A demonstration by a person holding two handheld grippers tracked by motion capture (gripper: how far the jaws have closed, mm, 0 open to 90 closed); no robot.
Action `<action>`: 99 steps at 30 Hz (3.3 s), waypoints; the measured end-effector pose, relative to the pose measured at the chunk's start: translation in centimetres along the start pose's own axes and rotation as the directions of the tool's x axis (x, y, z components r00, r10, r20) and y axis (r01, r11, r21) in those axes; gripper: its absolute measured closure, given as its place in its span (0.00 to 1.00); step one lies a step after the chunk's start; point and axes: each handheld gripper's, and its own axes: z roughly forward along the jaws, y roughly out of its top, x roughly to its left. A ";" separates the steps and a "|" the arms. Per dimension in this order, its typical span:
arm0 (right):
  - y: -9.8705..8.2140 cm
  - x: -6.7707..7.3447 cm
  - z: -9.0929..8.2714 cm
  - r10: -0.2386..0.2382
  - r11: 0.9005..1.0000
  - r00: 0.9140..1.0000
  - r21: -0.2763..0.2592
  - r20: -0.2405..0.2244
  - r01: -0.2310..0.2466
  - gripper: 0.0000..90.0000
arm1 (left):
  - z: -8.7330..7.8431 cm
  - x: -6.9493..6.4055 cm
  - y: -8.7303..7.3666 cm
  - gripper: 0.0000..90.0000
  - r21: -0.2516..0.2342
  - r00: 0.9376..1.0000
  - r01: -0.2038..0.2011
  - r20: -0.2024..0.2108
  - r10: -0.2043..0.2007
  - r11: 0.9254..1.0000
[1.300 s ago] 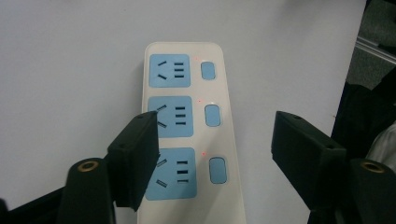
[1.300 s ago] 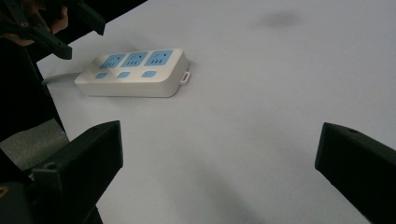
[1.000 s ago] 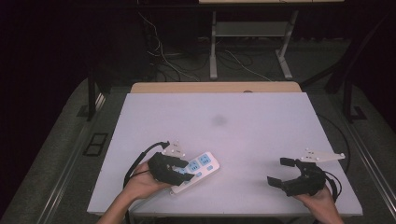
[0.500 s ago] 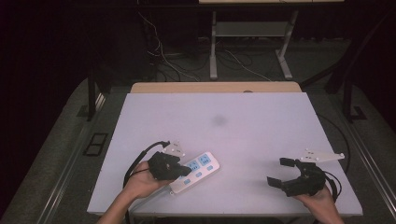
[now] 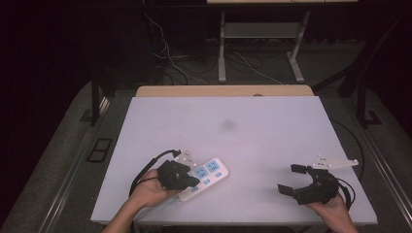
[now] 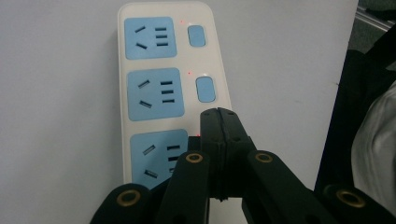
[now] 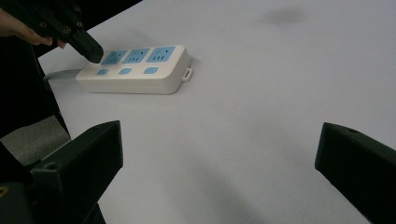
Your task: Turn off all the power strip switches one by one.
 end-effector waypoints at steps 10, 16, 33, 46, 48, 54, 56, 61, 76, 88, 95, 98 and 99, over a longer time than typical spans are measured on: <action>0.0 0.0 0.0 -0.001 1.000 1.000 0.006 -0.001 0.001 0.01 | 0.5 0.0 -0.2 0.99 0.020 1.000 -0.002 0.007 0.002 1.000; 0.0 0.0 0.1 -0.003 1.000 1.000 0.006 -0.001 0.003 0.01 | 0.8 0.1 -0.3 0.99 0.027 1.000 -0.001 0.007 0.001 1.000; 0.0 0.0 0.1 -0.003 1.000 1.000 0.006 0.000 0.003 0.01 | 0.9 0.1 -0.5 0.99 0.028 1.000 0.003 0.002 -0.003 1.000; -0.1 -0.1 -0.3 0.003 1.000 1.000 -0.008 0.016 -0.003 0.01 | 0.8 0.3 -0.6 1.00 0.025 1.000 0.020 0.015 -0.020 1.000; -0.1 -0.1 -0.2 0.002 1.000 1.000 -0.009 0.015 -0.002 0.01 | 0.9 0.3 -0.6 1.00 0.024 0.999 0.027 0.016 -0.027 0.999; 0.0 -0.1 -0.3 0.002 1.000 1.000 -0.011 0.017 -0.002 0.01 | 1.0 0.2 -0.4 1.00 0.045 0.999 0.040 0.009 -0.041 0.998; 0.0 -0.1 -0.3 0.003 1.000 1.000 -0.013 0.018 -0.002 0.01 | 1.0 0.3 -0.4 1.00 0.043 0.999 0.043 0.013 -0.044 0.998; -0.1 -0.2 -0.3 0.002 1.000 1.000 -0.012 0.017 -0.002 0.01 | 1.0 0.5 -0.6 1.00 0.030 0.998 0.056 0.025 -0.057 0.998; -0.1 -0.2 -0.2 0.001 1.000 1.000 -0.008 0.017 -0.001 0.01 | 0.9 0.4 -1.0 1.00 0.000 0.997 0.074 0.023 -0.074 0.997; -0.1 -0.3 -0.3 0.003 1.000 1.000 -0.015 0.019 -0.003 0.01 | 0.2 0.3 -0.8 1.00 -0.014 0.998 0.060 0.012 -0.060 0.998; -0.1 -0.3 -0.3 0.004 1.000 1.000 -0.015 0.019 -0.004 0.01 | -0.5 0.1 0.0 1.00 -0.033 0.999 0.040 0.010 -0.039 0.999; -0.1 -0.3 -0.4 0.005 1.000 1.000 -0.016 0.019 -0.005 0.01 | -0.9 0.1 0.5 1.00 -0.037 1.000 0.027 0.006 -0.027 0.999; -0.1 -0.4 -0.4 0.005 1.000 1.000 -0.016 0.019 -0.005 0.01 | -1.0 0.1 0.7 1.00 -0.039 1.000 0.026 0.004 -0.026 0.999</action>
